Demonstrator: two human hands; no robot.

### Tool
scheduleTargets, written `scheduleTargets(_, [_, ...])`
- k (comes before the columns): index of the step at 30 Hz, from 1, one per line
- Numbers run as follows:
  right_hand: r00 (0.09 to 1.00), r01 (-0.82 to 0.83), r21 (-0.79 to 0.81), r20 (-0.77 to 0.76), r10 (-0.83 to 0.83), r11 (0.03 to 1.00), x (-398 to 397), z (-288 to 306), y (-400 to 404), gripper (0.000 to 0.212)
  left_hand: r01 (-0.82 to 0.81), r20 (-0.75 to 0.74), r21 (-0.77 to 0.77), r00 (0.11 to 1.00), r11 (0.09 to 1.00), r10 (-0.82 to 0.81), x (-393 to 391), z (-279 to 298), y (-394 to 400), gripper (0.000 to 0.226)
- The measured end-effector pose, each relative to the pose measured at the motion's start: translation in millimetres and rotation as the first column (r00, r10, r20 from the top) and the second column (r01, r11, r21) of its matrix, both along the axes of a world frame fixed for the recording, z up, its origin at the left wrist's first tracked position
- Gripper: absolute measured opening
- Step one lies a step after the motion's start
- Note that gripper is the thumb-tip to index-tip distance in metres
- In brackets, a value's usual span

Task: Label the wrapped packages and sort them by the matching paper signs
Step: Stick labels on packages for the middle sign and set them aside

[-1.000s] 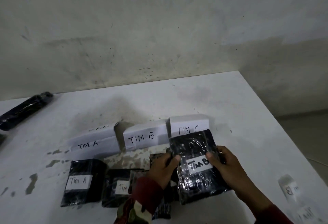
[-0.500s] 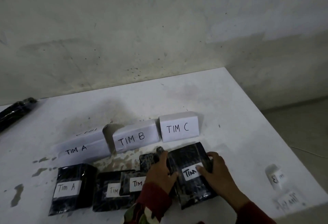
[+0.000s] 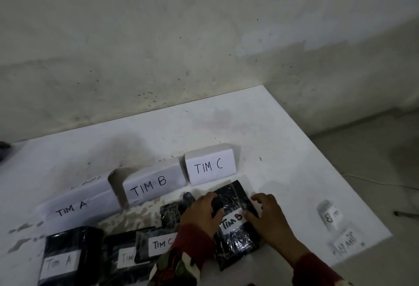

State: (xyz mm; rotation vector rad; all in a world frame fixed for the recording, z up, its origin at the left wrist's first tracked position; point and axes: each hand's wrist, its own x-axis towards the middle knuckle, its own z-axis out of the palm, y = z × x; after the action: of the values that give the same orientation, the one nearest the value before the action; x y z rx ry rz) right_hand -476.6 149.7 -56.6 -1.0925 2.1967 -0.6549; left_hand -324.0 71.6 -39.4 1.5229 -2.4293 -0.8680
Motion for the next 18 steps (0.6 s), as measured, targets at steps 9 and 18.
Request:
scheduleTargets(9, [0.993,-0.118,-0.207,-0.035,0.113,0.971,42.5,25.1,-50.7,0.035,-0.208,-0.104,-0.058,0.974,0.976,0.201,41.4,8.6,-29.9,0.030])
scheduleTargets(18, [0.922,-0.382,-0.271,-0.046,0.385,0.883,175.0,41.9,-135.5,0.029,-0.460,-0.080,-0.099,0.887,0.882,0.454,181.5,21.1,-85.4,0.031])
